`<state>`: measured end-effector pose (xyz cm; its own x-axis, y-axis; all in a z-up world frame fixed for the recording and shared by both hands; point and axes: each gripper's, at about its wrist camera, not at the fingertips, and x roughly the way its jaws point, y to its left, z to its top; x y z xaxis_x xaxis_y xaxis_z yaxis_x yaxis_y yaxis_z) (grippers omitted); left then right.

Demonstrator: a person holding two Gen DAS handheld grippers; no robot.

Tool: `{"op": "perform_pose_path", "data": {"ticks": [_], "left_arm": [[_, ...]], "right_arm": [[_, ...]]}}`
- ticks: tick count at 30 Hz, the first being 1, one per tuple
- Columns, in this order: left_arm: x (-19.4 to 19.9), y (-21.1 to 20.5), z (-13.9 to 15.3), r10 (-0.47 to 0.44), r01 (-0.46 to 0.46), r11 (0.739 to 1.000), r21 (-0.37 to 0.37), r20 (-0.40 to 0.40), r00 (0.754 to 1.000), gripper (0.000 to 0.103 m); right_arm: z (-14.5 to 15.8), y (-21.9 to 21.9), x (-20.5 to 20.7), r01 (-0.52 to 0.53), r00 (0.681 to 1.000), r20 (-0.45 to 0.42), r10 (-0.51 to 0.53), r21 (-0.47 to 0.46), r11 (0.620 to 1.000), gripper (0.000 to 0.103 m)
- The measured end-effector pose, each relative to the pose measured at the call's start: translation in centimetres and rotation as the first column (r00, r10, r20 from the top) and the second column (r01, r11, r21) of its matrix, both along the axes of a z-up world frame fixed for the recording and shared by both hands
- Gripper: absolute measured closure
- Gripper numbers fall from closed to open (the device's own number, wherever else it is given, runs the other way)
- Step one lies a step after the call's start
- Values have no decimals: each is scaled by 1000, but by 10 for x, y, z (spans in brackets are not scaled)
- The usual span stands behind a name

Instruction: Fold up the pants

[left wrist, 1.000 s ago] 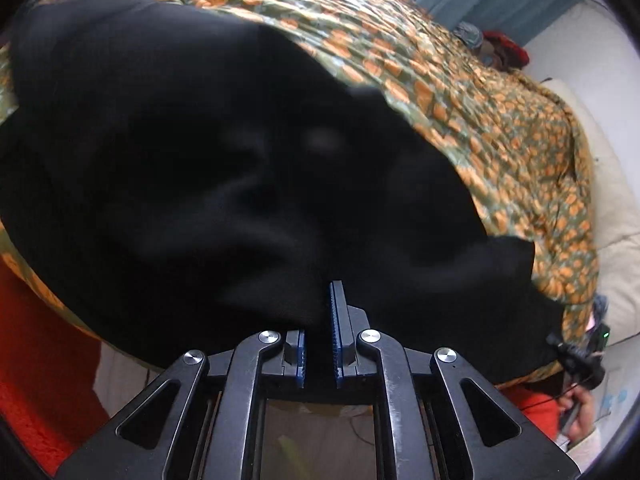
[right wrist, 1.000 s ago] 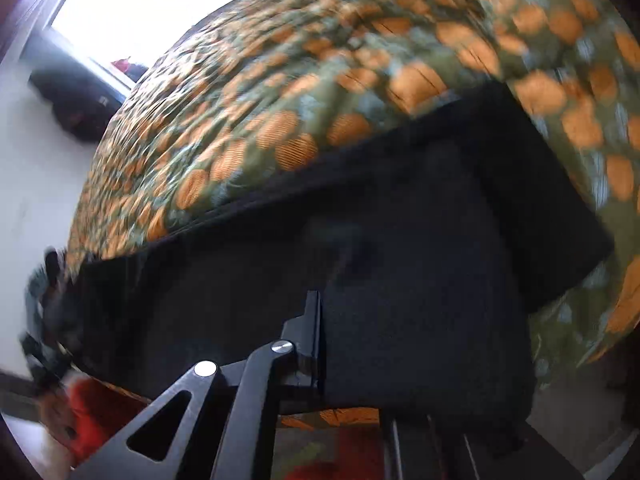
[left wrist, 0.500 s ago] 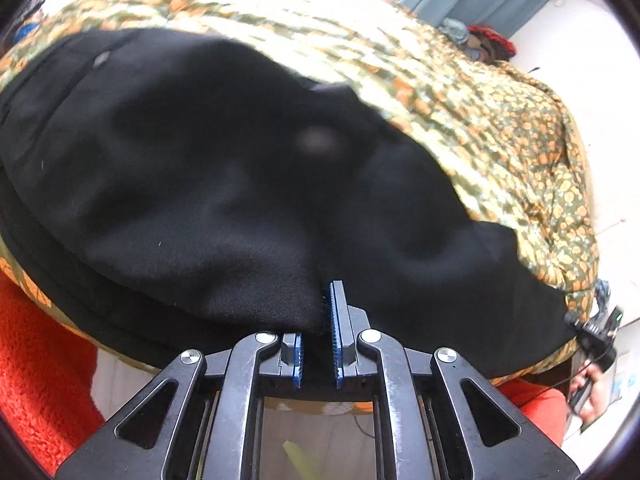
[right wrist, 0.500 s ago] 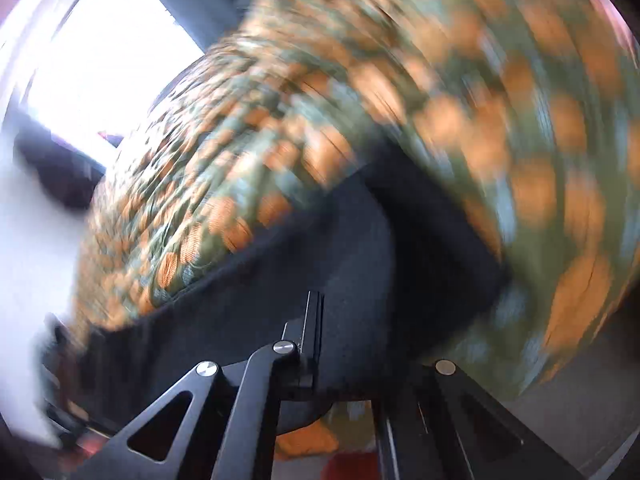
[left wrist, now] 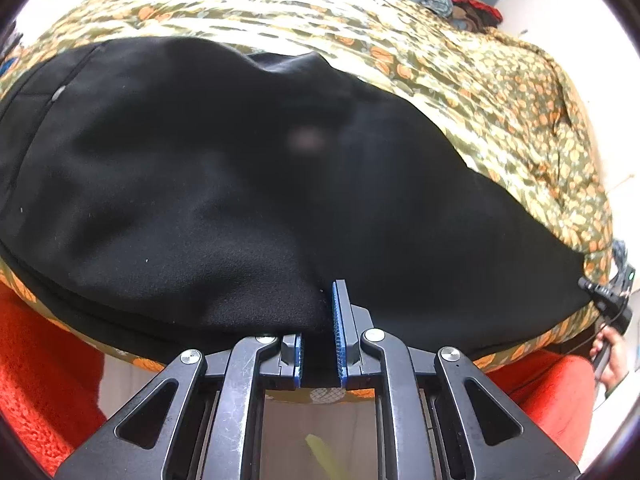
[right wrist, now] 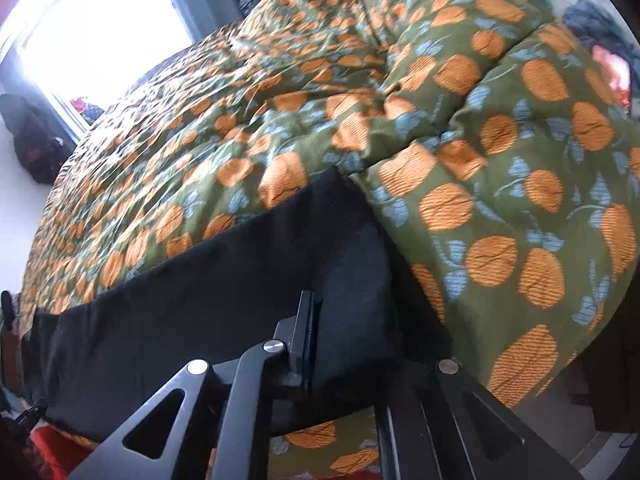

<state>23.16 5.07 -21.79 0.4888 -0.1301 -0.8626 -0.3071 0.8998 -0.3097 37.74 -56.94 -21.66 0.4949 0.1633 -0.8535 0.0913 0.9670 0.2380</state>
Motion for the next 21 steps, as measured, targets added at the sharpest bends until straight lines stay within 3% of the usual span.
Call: {"op": "perform_pose_path", "data": {"ticks": [2, 3, 5, 6, 7, 8, 10, 11, 15, 19, 21], "left_arm": [[4, -4, 1, -8, 8, 1000, 19, -10, 1000, 92], [5, -5, 1, -10, 10, 1000, 26, -16, 1000, 91], [6, -8, 3, -16, 17, 999, 51, -35, 999, 81], [4, -10, 6, -28, 32, 997, 75, -53, 998, 76], [-1, -14, 10, -46, 53, 994, 99, -69, 997, 63], [-6, -17, 16, -62, 72, 989, 128, -77, 995, 52], [-21, -24, 31, -94, 104, 979, 176, -66, 993, 44], [-30, -31, 42, -123, 129, 972, 196, -45, 991, 39], [-38, -73, 79, -271, 255, 942, 220, 46, 962, 28], [13, -132, 100, -435, 410, 892, 192, 111, 894, 17], [52, -155, 96, -475, 459, 875, 151, 94, 875, 16]], "right_arm": [[-1, 5, 2, 5, 1000, -4, -5, -33, 999, 95], [-2, 8, 2, 8, 1000, -7, -8, -52, 999, 88], [3, 7, 1, 33, 999, 3, -33, -112, 993, 59], [8, 6, -2, 58, 998, 19, -56, -150, 987, 50], [14, 4, -7, 97, 995, 43, -90, -205, 974, 31], [23, 1, -15, 156, 987, 79, -139, -279, 947, 18], [45, -4, -37, 274, 960, 170, -224, -388, 880, 17], [55, -5, -47, 299, 951, 196, -238, -395, 869, 16], [83, 19, -97, 253, 946, 271, -176, -284, 925, 11], [79, 62, -133, 160, 953, 290, -88, -232, 959, 8], [74, 79, -137, 123, 959, 282, -35, -299, 946, 7]]}}
